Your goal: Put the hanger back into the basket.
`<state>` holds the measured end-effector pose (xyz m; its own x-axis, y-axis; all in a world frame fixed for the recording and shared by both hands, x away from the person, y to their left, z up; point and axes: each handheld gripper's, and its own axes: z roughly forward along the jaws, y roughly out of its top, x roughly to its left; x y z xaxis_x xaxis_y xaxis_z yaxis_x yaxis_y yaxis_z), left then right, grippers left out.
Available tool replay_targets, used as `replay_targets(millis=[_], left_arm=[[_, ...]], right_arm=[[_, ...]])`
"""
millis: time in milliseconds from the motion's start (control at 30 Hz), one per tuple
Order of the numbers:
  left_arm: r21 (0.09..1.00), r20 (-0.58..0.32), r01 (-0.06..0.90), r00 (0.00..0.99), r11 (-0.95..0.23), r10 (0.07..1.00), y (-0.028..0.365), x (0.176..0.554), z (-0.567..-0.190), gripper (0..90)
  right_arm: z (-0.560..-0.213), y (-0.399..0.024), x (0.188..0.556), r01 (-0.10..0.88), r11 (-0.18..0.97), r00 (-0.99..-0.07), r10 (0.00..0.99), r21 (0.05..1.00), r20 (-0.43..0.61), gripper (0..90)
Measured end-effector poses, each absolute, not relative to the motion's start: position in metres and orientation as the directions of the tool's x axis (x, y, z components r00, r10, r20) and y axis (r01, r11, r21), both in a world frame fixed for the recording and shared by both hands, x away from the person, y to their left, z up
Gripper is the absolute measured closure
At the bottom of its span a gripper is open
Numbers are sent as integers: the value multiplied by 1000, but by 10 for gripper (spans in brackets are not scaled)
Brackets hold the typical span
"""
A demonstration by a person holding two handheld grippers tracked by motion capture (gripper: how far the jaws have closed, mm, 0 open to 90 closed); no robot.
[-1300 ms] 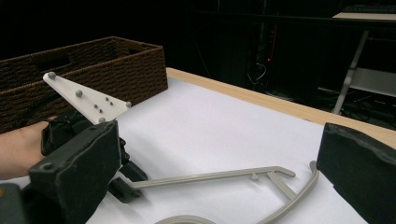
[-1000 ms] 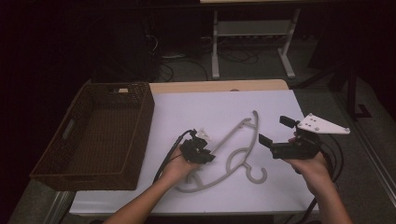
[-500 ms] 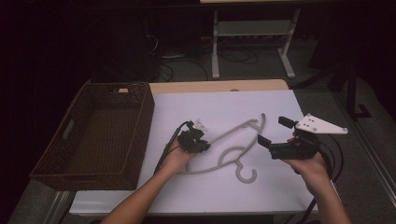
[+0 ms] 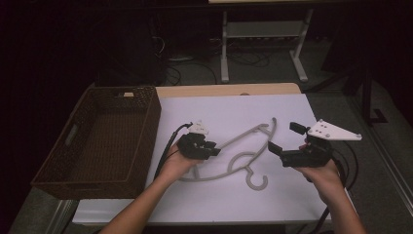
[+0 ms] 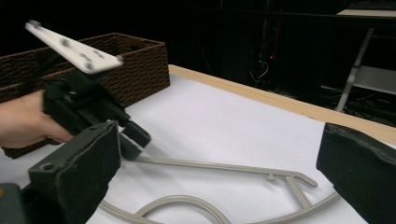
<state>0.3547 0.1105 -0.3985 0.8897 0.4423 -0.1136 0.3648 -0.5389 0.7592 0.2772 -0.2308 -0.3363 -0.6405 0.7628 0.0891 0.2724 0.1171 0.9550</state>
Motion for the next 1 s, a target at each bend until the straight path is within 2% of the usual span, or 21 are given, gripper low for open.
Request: replay_targets(millis=[333,833,1000], left_arm=[[762,-102,322,916,-561,388,116,316,-405,626],[722,-120,337,921,-605,370,84,314,-436,684],[704,-93,323,925,-633,369,76,314,-443,711]], right_arm=[[-337,-230,277,268,118,-640,764,956,85,0],[-340,-229,278,281,122,-641,762,952,92,0],[-340,-229,278,280,124,-642,762,952,90,0]])
